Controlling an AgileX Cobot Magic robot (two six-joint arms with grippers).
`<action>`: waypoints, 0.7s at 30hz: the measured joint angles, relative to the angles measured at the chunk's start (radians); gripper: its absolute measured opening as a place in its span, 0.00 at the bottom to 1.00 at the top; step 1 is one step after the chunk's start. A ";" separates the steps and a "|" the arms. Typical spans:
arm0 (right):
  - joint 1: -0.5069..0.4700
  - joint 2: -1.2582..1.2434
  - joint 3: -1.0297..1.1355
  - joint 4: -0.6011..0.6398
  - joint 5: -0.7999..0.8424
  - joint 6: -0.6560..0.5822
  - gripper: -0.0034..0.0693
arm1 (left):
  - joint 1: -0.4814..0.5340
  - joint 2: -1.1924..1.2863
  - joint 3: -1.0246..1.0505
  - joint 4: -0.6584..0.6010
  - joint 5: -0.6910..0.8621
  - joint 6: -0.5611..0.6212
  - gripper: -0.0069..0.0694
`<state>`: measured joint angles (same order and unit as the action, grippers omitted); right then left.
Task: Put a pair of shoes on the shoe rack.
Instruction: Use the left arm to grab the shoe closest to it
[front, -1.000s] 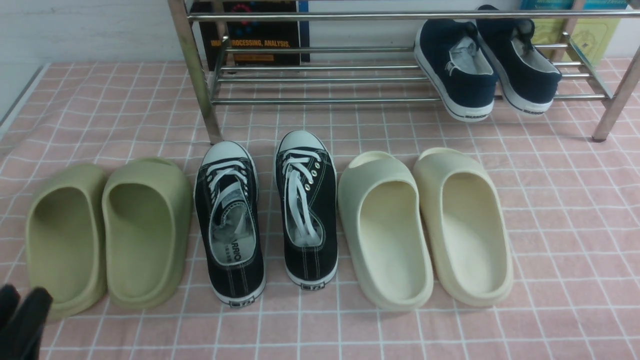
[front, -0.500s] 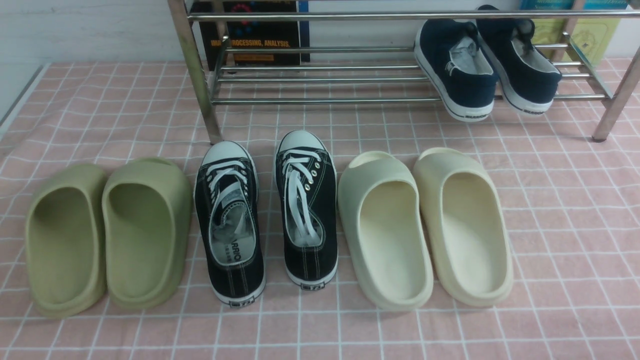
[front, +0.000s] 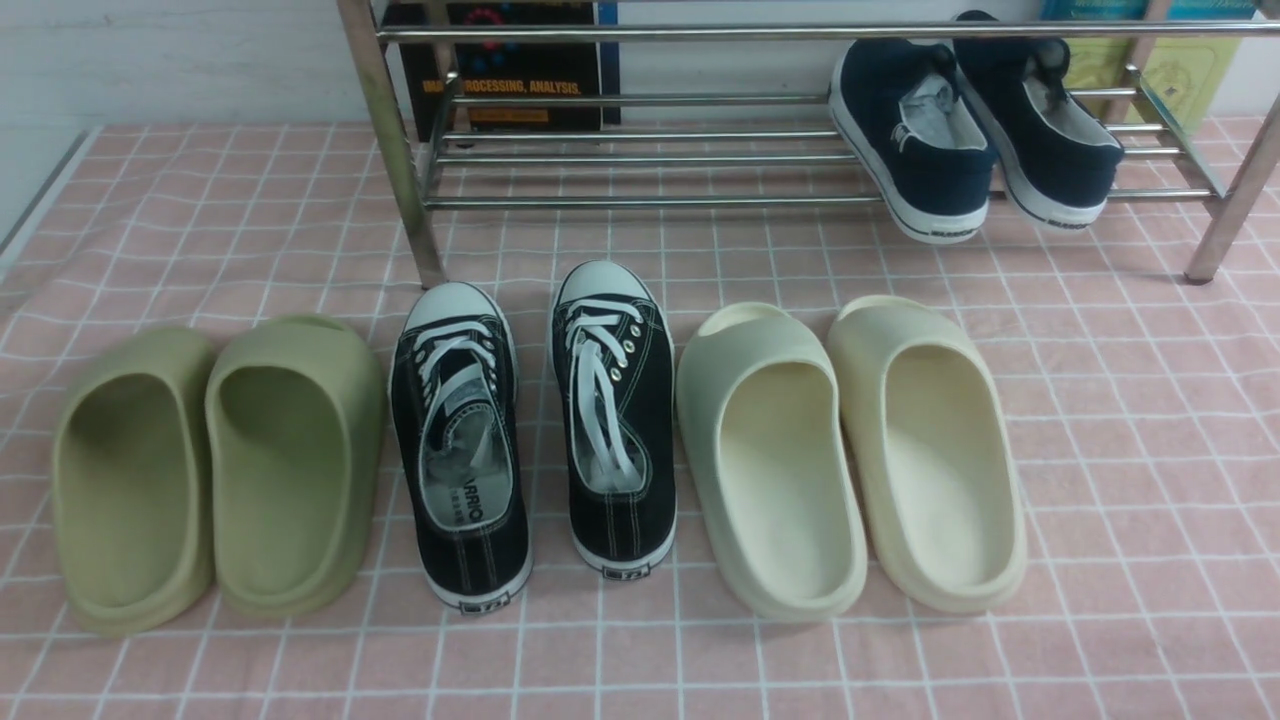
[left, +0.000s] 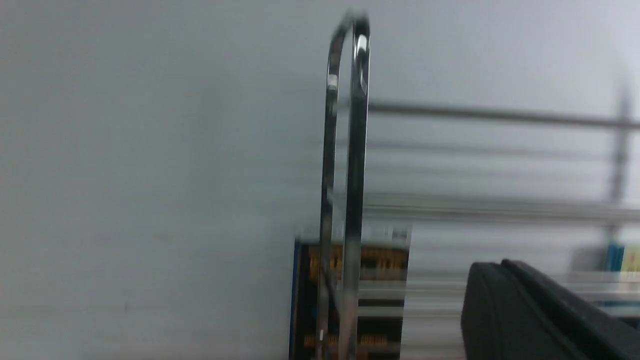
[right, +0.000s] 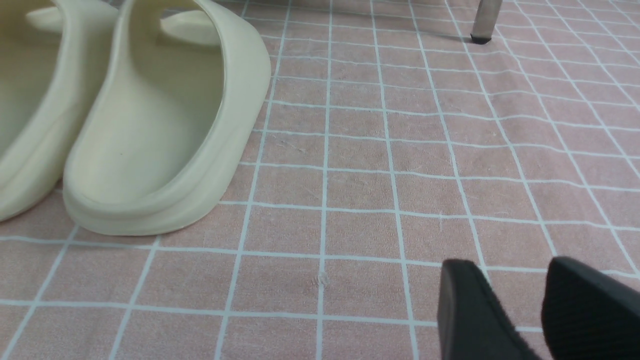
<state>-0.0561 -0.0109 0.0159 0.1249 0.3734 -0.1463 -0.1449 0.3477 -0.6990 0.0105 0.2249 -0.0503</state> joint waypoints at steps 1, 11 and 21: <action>0.000 0.000 0.000 0.000 0.000 0.000 0.37 | 0.000 0.051 -0.012 0.000 0.049 0.003 0.09; 0.000 0.000 0.000 0.000 0.000 0.000 0.38 | 0.000 0.441 -0.017 -0.003 0.445 0.011 0.09; 0.000 0.000 0.000 0.000 0.000 0.000 0.38 | -0.056 0.545 -0.017 -0.026 0.457 0.015 0.10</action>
<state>-0.0561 -0.0109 0.0159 0.1249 0.3734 -0.1463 -0.2009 0.8928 -0.7160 -0.0158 0.6822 -0.0356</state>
